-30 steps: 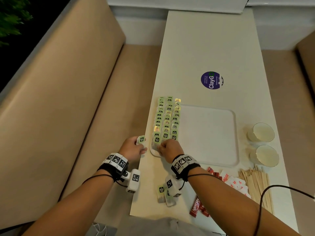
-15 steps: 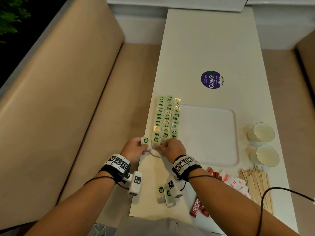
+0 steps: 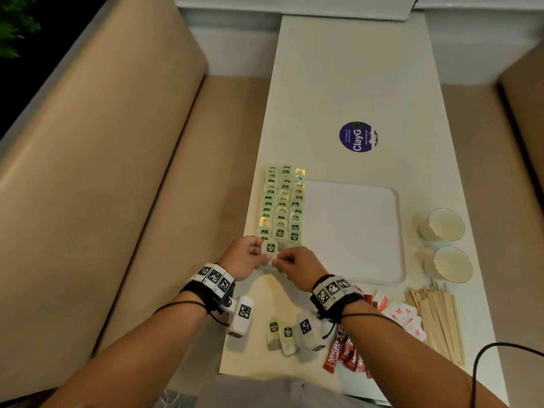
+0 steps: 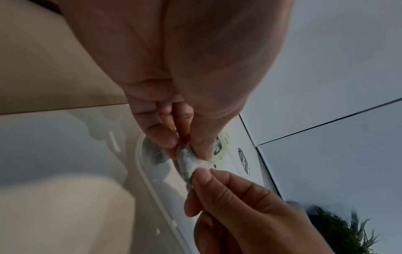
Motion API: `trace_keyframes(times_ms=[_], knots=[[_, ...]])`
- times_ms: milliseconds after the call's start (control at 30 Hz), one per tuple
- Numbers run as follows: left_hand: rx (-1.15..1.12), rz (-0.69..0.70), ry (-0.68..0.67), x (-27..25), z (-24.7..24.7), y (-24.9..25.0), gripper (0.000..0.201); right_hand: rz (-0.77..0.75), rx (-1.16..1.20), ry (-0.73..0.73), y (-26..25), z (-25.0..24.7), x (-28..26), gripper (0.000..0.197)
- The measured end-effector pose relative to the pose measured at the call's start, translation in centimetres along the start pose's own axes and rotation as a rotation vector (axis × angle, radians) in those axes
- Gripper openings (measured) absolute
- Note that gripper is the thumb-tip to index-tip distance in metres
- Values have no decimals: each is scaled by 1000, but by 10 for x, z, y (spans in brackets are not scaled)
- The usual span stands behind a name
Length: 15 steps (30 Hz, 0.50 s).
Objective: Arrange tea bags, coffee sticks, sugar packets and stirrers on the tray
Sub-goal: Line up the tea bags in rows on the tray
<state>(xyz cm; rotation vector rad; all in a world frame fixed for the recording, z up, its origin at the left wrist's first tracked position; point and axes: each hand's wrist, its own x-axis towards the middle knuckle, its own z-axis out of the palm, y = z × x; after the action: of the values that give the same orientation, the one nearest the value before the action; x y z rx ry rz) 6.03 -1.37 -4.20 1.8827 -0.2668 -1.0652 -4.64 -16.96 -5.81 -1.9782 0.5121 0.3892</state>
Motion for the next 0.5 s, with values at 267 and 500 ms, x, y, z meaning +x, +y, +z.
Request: trace_keyframes(times_ms=[267,500], knots=[[41,-26,139,1,1,-3,19,27,-52,84,-4,-8,5,32],[116,-48,109,-12,-6,-14,15,178,-124,106,-1,-3,13,30]])
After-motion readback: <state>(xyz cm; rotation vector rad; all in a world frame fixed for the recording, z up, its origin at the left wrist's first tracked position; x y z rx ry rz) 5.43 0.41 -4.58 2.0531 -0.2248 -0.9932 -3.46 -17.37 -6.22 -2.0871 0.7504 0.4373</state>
